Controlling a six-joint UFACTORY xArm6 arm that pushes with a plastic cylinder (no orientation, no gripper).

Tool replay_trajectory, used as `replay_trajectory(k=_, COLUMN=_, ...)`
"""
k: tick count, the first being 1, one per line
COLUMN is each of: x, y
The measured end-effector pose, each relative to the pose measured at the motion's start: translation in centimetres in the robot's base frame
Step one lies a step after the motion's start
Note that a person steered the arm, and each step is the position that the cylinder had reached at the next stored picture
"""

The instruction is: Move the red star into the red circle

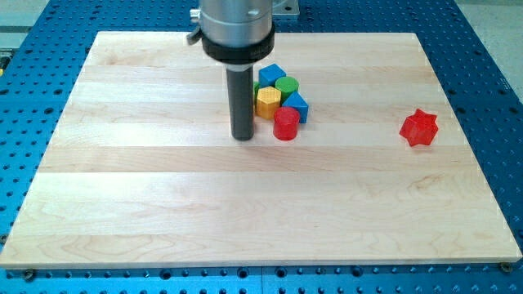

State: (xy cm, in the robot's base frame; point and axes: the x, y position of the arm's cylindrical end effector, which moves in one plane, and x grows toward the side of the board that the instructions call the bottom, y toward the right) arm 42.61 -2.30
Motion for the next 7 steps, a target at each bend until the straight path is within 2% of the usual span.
replay_trajectory(k=1, x=0.7, y=-4.2)
replay_trajectory(k=2, x=9.3, y=1.4)
replay_trajectory(k=3, x=12.2, y=12.8)
replay_trajectory(k=4, x=12.5, y=26.4)
replay_trajectory(k=5, x=6.2, y=34.4)
replay_trajectory(k=6, x=2.1, y=34.0)
replay_trajectory(k=7, x=1.8, y=29.8)
